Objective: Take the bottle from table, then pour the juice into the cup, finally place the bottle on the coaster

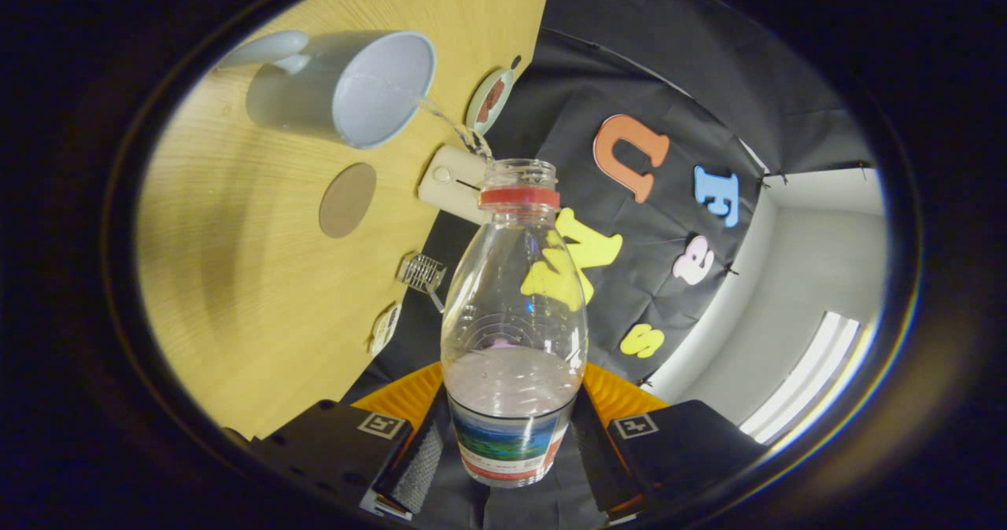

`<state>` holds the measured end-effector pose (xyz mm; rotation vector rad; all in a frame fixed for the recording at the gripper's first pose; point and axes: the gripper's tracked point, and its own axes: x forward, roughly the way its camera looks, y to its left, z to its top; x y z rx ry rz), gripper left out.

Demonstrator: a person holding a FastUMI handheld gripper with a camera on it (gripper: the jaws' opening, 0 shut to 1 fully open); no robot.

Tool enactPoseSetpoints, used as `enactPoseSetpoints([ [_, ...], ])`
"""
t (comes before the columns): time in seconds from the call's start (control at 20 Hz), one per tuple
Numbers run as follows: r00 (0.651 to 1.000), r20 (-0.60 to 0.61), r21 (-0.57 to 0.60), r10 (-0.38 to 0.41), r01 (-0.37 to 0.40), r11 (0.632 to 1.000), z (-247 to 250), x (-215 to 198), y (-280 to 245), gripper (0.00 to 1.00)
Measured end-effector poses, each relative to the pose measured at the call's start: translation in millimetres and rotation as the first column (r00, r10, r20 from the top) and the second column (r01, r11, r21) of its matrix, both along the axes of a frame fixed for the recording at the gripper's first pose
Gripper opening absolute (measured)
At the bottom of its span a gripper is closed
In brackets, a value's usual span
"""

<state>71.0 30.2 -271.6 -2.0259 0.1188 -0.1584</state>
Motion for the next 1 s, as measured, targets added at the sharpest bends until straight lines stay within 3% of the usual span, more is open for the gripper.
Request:
enactPoseSetpoints([
  [0.8, 0.992, 0.015, -0.171, 0.121, -0.117, 0.978, 33.7, 4.2, 26.9, 0.81],
  [1.0, 0.992, 0.020, -0.213, 0.121, -0.114, 0.970, 39.3, 4.7, 26.8, 0.81],
])
